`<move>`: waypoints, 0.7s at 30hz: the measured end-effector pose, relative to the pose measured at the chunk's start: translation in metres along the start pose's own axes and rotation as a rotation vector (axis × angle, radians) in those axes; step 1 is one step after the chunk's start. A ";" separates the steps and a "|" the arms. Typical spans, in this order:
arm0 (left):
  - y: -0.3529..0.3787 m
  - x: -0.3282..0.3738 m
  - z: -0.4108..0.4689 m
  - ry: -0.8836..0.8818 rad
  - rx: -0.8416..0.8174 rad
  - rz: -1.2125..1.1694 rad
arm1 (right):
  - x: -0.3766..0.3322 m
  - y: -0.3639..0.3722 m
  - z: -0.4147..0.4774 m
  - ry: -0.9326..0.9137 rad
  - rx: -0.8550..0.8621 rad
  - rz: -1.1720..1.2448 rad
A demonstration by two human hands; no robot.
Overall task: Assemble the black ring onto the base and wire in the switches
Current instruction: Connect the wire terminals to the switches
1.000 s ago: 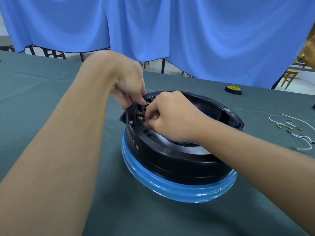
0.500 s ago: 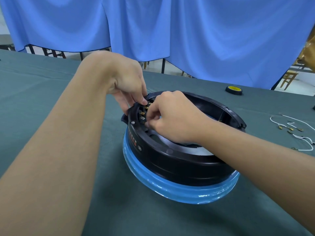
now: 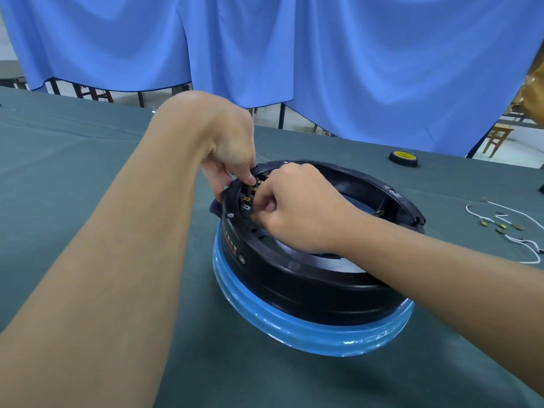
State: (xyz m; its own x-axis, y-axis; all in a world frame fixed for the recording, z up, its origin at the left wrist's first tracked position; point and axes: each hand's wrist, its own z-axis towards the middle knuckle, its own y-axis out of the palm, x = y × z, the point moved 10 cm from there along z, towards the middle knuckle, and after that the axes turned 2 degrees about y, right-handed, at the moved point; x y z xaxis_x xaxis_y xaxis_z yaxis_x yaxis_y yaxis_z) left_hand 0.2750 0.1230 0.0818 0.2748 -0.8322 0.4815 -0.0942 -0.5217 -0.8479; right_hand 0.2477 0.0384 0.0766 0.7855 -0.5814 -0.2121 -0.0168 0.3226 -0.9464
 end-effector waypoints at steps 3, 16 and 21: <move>0.001 -0.002 -0.002 -0.022 -0.015 -0.009 | 0.000 0.000 -0.001 -0.017 0.002 -0.005; -0.001 -0.014 0.007 -0.003 0.005 -0.159 | 0.000 -0.004 -0.003 -0.069 0.044 -0.064; -0.002 -0.017 0.009 0.017 0.016 -0.202 | -0.002 0.000 -0.001 -0.066 0.027 -0.089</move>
State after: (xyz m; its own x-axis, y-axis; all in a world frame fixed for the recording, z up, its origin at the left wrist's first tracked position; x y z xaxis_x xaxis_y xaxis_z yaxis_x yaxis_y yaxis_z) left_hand 0.2789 0.1397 0.0730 0.2705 -0.7141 0.6456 -0.0240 -0.6754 -0.7370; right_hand 0.2456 0.0385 0.0763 0.8223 -0.5583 -0.1102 0.0706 0.2922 -0.9537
